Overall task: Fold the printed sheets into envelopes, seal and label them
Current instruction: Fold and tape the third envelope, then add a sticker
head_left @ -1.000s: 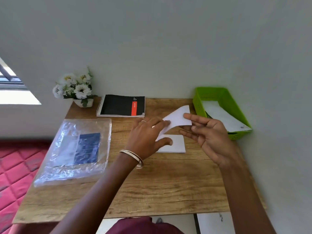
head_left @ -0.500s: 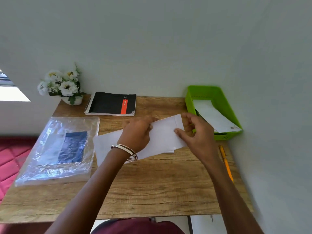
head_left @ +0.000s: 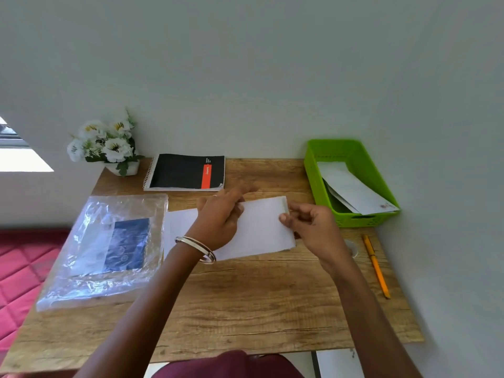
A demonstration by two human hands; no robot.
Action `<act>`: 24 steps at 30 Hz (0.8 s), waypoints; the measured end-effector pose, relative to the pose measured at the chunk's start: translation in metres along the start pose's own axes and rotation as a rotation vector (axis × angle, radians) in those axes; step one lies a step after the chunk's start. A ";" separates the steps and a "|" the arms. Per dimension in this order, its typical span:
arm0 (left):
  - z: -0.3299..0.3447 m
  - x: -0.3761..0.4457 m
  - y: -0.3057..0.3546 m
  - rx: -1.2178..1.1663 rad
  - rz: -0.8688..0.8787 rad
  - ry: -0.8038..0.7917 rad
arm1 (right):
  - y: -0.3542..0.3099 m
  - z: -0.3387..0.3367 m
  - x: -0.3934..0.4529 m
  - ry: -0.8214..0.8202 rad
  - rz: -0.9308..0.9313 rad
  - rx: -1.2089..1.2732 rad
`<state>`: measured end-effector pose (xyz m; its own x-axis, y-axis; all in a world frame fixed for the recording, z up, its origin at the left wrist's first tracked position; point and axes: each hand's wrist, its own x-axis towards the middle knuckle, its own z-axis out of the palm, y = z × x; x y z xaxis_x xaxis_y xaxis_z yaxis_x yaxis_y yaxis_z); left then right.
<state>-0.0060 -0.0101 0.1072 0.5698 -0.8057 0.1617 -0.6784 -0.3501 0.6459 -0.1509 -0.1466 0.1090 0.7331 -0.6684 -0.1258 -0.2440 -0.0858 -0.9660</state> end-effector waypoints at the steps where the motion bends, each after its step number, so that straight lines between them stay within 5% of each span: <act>1: -0.001 0.000 -0.004 -0.002 -0.005 0.000 | 0.000 0.000 0.001 -0.009 0.023 0.055; 11: 0.008 -0.014 -0.037 0.397 0.090 -0.351 | 0.003 0.017 0.005 0.041 0.249 0.283; 14: 0.020 -0.018 -0.042 0.563 0.122 -0.312 | 0.003 0.019 0.004 0.005 0.295 0.332; 24: 0.016 -0.017 -0.039 0.564 0.220 -0.280 | 0.009 0.022 -0.001 -0.069 0.312 0.232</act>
<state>0.0038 0.0095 0.0676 0.3003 -0.9538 -0.0038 -0.9470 -0.2986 0.1188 -0.1402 -0.1302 0.0954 0.6891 -0.5841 -0.4290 -0.3176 0.2887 -0.9032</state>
